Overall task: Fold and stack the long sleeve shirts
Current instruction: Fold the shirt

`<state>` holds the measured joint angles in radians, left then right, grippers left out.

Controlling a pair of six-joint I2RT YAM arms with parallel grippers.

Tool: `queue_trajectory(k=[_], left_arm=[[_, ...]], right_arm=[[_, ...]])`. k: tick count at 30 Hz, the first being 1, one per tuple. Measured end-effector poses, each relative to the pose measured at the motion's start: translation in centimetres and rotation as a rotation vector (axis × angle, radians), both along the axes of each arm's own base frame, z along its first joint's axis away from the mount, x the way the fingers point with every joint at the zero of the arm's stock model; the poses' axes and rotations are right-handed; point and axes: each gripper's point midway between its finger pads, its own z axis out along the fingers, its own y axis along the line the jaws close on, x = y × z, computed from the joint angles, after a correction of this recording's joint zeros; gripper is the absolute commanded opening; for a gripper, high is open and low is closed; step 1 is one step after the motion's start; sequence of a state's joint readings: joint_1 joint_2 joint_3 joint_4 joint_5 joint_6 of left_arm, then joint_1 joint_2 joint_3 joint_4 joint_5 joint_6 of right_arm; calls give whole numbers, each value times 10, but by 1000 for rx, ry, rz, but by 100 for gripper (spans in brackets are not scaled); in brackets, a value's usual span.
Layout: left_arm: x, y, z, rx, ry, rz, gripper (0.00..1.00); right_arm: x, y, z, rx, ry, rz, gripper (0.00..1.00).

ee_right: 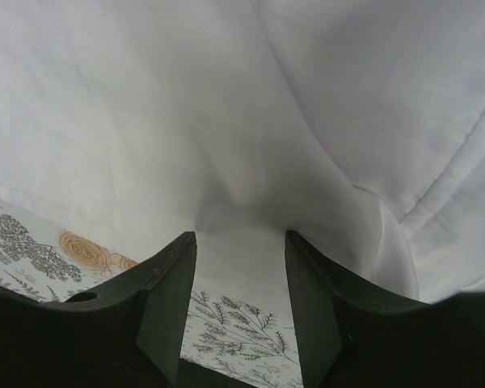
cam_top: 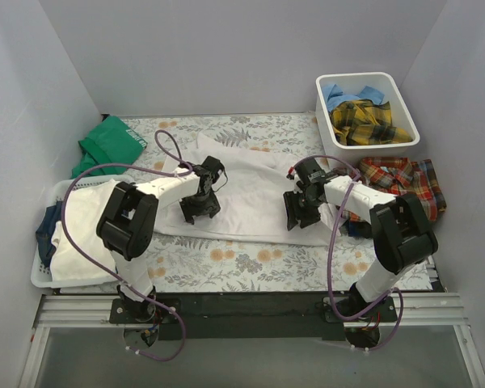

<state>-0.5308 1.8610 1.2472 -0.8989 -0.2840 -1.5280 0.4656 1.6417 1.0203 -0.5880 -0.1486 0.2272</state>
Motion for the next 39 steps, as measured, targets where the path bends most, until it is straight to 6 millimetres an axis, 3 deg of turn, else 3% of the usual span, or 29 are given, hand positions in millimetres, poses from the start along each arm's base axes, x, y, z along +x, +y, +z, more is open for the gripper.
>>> queue_trajectory(k=[6,11,26,29,32,33,36,39], left_arm=[[-18,6,-4,-85,10,84,61],[-36,13,-4,-101,22,119,61],[-108,59,5,48,184,159,62],[-90,59,25,84,159,130,66],[-40,45,57,84,38,100,69],[-18,40,72,83,-17,87,70],[19,32,95,86,-110,68,70],[39,37,99,97,-127,60,70]], right_arm=[[-18,0,-14,-14,60,24,56],[-23,5,-15,0,69,43,56],[-75,50,-12,66,127,223,56],[-77,47,-10,41,124,222,56],[-70,45,8,12,91,210,56],[-59,48,23,7,48,201,57],[-15,64,77,60,-128,169,57],[36,66,134,140,-291,92,62]])
